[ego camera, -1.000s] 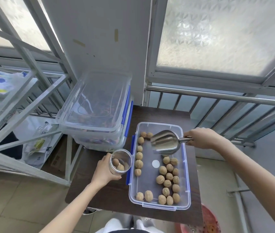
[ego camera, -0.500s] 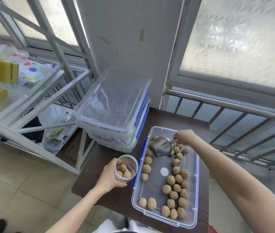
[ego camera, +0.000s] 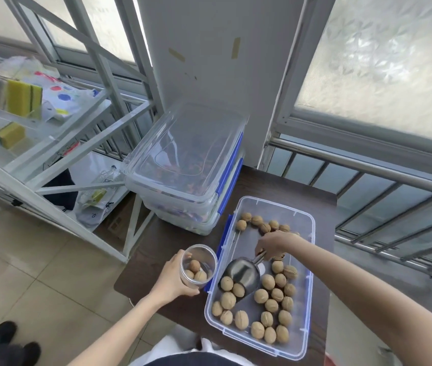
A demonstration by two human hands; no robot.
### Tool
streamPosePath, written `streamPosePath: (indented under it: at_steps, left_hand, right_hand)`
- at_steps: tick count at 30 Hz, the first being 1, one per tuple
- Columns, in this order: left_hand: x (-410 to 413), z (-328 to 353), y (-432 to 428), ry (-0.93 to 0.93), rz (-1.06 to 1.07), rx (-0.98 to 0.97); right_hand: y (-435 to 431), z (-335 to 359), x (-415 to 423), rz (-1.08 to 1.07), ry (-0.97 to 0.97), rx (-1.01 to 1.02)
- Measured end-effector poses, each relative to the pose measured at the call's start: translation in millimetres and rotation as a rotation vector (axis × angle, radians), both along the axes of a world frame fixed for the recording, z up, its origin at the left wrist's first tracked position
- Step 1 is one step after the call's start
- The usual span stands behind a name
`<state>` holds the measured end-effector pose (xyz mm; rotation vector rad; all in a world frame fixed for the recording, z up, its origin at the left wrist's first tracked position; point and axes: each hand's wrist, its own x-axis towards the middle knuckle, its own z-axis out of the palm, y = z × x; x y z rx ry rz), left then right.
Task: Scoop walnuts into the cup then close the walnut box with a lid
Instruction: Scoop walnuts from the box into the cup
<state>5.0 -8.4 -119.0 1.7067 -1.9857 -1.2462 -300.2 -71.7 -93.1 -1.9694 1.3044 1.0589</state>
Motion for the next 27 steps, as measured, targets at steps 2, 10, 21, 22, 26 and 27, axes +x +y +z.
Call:
streamPosePath:
  at_steps: [2, 10, 21, 22, 26, 27]
  left_hand:
    - [-0.4, -0.4, 0.8, 0.002, 0.002, -0.004]
    - [-6.0, 1.7, -3.2, 0.021, -0.011, -0.032]
    - [-8.1, 9.6, -23.9, 0.002, -0.065, -0.052]
    - [-7.8, 10.1, -25.8, 0.003, -0.066, -0.055]
    - [-4.4, 11.7, -32.9, -0.003, -0.070, -0.063]
    - [-3.8, 12.5, -34.4, -0.005, -0.071, -0.060]
  right_hand:
    - [12.7, -9.1, 3.7, -0.015, -0.029, 0.041]
    - [33.2, -27.6, -18.2, -0.147, -0.115, 0.126]
    - [42.0, -31.7, -47.6, -0.284, -0.273, 0.205]
    - [42.9, -29.8, -49.3, -0.298, -0.280, 0.206]
    - [47.8, -17.7, -54.3, -0.347, -0.338, 0.233]
    - [48.8, -12.8, -54.9, -0.361, -0.352, 0.235]
